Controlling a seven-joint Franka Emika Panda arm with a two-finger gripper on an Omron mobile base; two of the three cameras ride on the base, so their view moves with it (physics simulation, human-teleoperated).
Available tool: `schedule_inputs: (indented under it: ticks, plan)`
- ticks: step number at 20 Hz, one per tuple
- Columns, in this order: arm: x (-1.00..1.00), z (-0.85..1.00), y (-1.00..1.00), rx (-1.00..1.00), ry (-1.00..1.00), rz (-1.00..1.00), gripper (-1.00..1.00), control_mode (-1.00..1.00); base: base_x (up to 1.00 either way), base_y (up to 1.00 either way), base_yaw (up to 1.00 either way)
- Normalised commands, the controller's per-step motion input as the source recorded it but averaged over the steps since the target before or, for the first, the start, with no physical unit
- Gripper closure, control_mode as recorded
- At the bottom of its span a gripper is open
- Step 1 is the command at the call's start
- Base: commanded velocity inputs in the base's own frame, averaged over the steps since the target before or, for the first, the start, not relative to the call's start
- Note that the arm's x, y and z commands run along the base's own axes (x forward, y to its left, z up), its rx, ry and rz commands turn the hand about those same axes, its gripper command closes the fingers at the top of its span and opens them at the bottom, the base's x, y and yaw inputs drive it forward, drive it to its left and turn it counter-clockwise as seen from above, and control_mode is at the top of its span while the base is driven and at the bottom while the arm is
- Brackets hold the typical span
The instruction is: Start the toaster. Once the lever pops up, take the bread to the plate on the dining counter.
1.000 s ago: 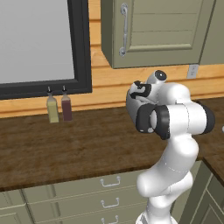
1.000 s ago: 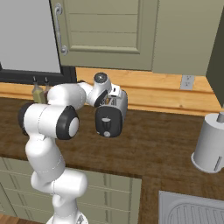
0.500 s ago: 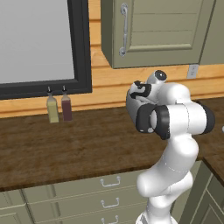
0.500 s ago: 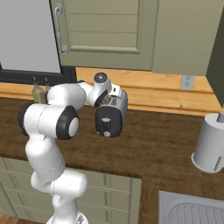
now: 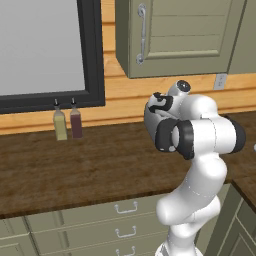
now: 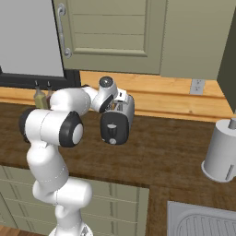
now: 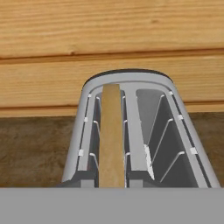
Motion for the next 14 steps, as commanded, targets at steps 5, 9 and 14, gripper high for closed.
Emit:
schedule_inputs:
  ticks: [5,9,14]
  plan:
    - [0.0,0.0,0.0,0.0,0.0,0.0,1.0,-1.0,0.0,0.0,0.0]
    - [0.0,0.0,0.0,0.0,0.0,0.0,1.0,-1.0,0.0,0.0,0.0]
    - [0.0,0.0,0.0,0.0,0.0,0.0,1.0,-1.0,0.0,0.0,0.0]
